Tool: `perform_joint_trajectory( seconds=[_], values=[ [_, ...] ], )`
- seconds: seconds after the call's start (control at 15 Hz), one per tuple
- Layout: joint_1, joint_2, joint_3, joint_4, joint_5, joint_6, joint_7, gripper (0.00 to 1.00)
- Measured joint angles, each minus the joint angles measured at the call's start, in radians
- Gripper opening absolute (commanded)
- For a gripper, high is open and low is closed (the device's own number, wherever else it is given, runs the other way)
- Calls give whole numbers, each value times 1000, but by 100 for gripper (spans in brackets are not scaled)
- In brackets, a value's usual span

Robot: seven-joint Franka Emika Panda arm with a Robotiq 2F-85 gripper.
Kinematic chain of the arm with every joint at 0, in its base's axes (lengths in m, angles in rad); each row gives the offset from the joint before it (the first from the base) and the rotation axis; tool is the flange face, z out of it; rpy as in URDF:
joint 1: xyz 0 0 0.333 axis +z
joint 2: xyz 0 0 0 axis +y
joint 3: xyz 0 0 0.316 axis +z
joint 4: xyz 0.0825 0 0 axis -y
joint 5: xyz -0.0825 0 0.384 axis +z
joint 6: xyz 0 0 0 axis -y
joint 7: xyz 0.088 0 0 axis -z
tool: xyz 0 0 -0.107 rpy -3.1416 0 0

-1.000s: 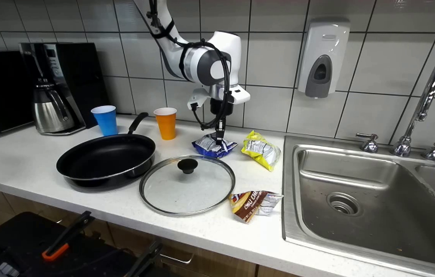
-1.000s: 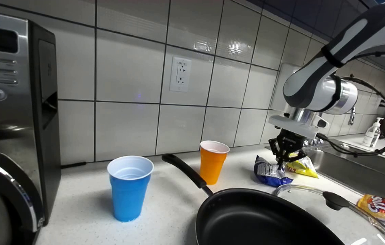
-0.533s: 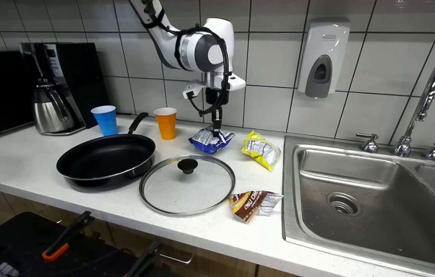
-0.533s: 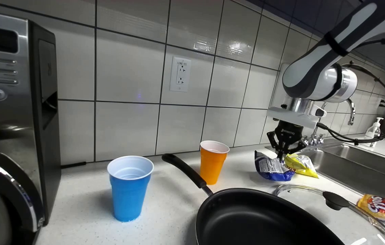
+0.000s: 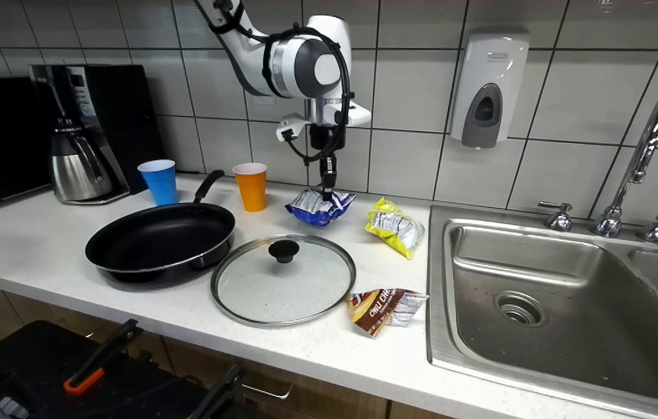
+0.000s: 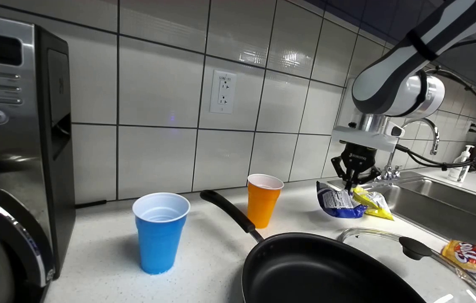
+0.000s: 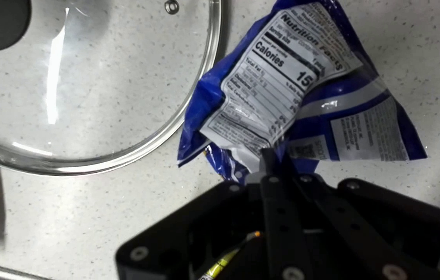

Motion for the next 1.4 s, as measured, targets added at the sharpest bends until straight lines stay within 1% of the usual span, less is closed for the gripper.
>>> perform_joint_trajectory(
  seconds=[0.33,0.67,1.0,1.4],
  values=[
    [5,-17,3,-5,-35,-16,-9,0],
    [43,-70,3,-72,-63,-15,0,0],
    [100,-152,6,-156,-126,-12,59,0],
    [130,-236,42,-240,-186,-12,144,0]
  ],
)
